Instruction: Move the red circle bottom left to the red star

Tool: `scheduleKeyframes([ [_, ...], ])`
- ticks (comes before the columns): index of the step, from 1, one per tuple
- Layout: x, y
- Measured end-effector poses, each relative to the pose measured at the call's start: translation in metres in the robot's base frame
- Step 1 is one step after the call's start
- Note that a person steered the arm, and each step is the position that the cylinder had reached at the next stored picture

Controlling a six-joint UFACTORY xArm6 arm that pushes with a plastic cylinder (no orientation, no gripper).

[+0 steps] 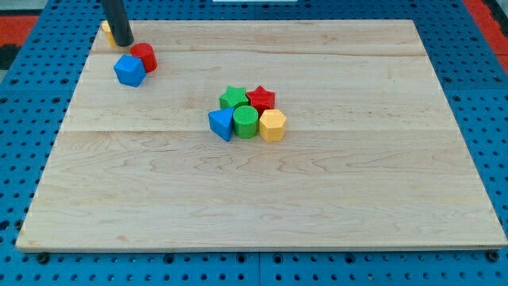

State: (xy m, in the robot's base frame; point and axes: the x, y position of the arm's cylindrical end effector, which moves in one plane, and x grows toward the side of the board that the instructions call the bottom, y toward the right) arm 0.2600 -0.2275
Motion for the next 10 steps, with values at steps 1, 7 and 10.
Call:
scheduleKeyframes([
  [1,0.032,0.063],
  [7,0.118,0.161],
  [10,0.126,0.301],
])
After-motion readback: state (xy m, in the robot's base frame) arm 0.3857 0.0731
